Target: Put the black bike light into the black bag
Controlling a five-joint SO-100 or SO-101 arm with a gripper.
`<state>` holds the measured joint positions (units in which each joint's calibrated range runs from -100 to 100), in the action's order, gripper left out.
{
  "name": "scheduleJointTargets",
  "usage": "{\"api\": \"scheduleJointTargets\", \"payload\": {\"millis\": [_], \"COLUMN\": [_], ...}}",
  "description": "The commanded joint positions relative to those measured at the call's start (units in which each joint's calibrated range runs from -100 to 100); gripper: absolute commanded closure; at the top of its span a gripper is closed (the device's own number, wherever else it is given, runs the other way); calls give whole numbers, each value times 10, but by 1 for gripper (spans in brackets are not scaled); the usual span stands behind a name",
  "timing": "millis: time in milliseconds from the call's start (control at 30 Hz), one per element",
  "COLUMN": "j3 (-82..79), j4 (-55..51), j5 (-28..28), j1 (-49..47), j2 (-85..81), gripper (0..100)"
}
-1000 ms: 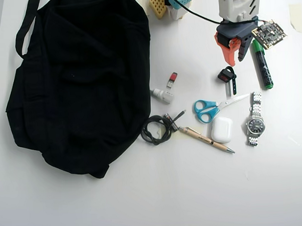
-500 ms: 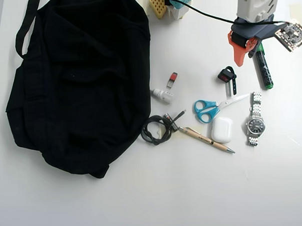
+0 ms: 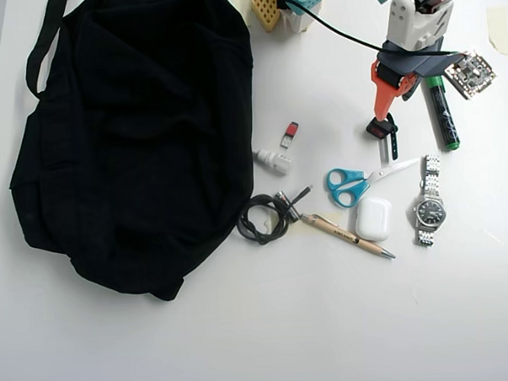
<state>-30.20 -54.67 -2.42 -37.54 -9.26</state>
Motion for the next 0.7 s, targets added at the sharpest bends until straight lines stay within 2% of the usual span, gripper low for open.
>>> {"api": "scheduleJointTargets", "payload": {"millis": [0, 267, 433, 667], "j3": [2, 6, 1, 6], "j4": [10, 11, 57, 63], "j5": [0, 1, 1, 6], "j1": [11, 18, 18, 15], "j2": [-3, 13, 40, 51], "gripper": [74, 70, 70, 70]}}
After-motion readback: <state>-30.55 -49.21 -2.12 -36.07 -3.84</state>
